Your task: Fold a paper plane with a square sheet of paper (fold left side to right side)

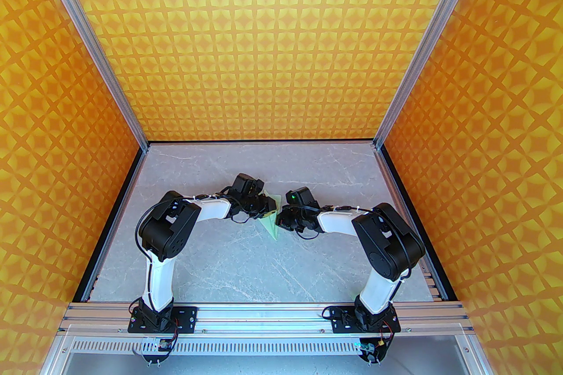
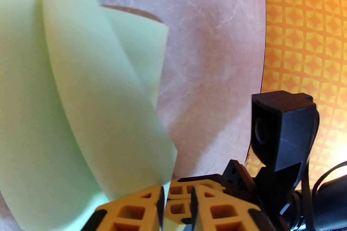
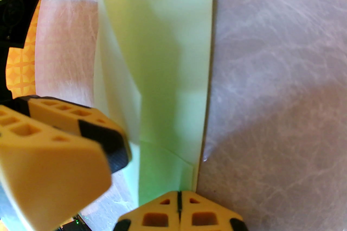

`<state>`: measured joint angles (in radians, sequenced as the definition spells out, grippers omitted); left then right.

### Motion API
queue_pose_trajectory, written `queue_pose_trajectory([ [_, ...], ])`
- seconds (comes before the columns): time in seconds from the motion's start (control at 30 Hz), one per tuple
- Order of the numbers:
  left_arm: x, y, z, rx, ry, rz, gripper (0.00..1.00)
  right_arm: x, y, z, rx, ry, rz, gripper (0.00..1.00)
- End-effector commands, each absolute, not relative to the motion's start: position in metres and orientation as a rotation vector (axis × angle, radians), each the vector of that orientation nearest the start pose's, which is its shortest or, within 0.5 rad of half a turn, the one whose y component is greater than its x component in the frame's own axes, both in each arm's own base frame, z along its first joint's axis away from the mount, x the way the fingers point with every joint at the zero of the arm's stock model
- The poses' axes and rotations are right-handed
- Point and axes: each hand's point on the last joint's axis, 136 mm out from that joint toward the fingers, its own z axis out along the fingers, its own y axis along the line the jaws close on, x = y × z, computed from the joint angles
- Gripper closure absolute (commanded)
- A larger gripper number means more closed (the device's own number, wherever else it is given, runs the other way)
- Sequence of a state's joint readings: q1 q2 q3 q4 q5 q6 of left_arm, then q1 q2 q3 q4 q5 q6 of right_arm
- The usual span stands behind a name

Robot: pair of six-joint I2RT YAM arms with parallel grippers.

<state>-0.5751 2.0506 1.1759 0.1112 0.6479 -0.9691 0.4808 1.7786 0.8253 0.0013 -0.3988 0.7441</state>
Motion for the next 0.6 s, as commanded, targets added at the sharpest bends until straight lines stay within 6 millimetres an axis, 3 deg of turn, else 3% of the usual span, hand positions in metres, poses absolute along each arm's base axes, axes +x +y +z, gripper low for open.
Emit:
queue_pose_trajectory([
  [0.0,0.358,-0.358,0.045,-0.154,2.667,-1.439,0.75,0.324,0.232,0.02,0.206,2.696,0.885,0.94],
  [0.33,0.359,-0.358,0.044,-0.161,2.665,-1.442,0.76,0.336,0.232,0.047,0.269,2.567,1.013,0.91],
  [0.57,0.359,-0.358,0.042,-0.168,2.666,-1.444,0.81,0.342,0.241,0.046,0.342,2.502,1.176,0.85],
])
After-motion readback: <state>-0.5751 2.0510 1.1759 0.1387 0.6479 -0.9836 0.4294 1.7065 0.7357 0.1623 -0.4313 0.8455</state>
